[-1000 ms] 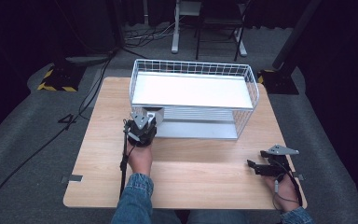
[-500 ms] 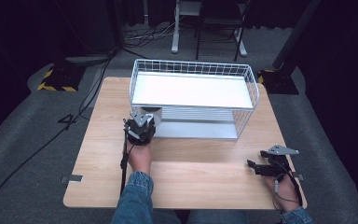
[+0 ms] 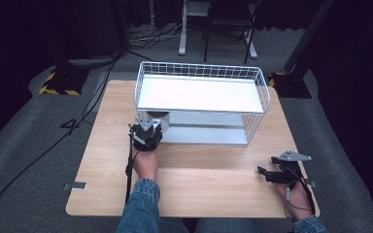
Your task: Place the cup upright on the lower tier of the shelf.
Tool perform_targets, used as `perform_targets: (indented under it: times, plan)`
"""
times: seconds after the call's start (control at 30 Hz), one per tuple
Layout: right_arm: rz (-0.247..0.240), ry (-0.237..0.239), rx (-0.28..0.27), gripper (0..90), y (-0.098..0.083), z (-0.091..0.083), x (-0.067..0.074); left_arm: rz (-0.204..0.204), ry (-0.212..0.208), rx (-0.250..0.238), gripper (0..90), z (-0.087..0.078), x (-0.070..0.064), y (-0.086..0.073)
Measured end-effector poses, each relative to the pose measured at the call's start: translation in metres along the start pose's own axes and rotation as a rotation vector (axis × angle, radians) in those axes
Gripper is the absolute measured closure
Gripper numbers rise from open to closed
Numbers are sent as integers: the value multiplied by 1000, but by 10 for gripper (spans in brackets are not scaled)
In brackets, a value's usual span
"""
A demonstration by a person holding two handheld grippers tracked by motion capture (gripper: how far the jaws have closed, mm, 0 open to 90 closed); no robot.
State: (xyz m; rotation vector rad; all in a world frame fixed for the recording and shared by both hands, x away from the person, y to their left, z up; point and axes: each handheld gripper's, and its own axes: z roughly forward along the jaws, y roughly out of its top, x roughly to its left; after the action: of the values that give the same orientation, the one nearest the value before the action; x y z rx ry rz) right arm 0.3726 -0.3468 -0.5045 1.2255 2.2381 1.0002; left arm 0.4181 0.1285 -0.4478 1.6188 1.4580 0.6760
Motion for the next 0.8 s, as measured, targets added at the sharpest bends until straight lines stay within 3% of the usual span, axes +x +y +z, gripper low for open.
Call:
perform_targets:
  times: [0.17, 0.3, 0.5, 0.8]
  plan:
    - [-1, 0, 0, 227, 0, 0, 0, -16, -13, 23, 709, -2, 2, -2]
    - [-1, 0, 0, 227, 0, 0, 0, -5, -10, 25, 702, -3, 1, -2]
    - [-1, 0, 0, 227, 0, 0, 0, 6, -22, 15, 531, -3, -2, 0]
    - [-1, 1, 0, 227, 0, 0, 0, 29, -21, -32, 432, -21, -4, 6]
